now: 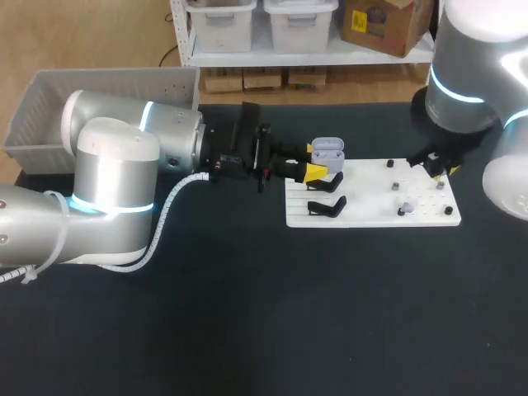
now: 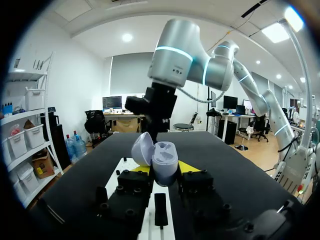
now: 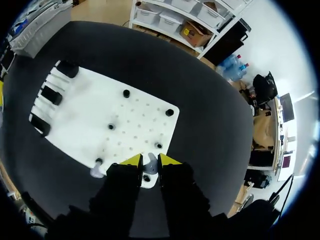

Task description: Pick up each earbud case from the left stands, insert the matching earbuds, close the lid, and place the case in the box.

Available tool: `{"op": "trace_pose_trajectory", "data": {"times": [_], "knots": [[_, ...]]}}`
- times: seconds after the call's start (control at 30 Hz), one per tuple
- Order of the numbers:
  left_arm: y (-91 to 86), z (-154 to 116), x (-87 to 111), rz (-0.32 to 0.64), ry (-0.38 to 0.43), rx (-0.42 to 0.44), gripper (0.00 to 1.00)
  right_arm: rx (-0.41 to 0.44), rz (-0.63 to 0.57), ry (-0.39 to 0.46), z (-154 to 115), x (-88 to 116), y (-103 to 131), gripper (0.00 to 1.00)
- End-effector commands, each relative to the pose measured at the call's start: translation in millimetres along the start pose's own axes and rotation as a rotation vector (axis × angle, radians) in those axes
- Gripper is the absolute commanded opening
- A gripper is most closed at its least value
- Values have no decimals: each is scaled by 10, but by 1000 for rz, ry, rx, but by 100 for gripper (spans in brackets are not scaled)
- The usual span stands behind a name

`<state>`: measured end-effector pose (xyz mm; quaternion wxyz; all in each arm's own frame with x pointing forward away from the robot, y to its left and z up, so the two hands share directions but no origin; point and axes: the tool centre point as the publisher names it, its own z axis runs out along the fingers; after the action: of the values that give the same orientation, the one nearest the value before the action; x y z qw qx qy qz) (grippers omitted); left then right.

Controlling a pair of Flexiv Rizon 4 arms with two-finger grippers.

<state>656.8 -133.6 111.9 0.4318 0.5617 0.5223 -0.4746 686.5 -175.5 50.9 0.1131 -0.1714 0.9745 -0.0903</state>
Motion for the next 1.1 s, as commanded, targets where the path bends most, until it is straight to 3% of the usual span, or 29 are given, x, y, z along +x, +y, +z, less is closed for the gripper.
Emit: {"op": "trace_pose_trajectory", "data": {"times": [0.03,0.47,0.57,1.03,1.1], "knots": [[7,2,-2,-1,2,1,0,3,36,19,-544,113,168,0],[7,2,-2,-1,2,1,0,-106,135,15,-1506,192,879,0],[7,2,-2,-1,2,1,0,-148,154,5,-1539,305,1056,0],[7,2,-2,-1,2,1,0,-148,154,5,-1539,305,1056,0],[7,2,-2,-1,2,1,0,-158,248,16,-1568,245,1121,0]]}}
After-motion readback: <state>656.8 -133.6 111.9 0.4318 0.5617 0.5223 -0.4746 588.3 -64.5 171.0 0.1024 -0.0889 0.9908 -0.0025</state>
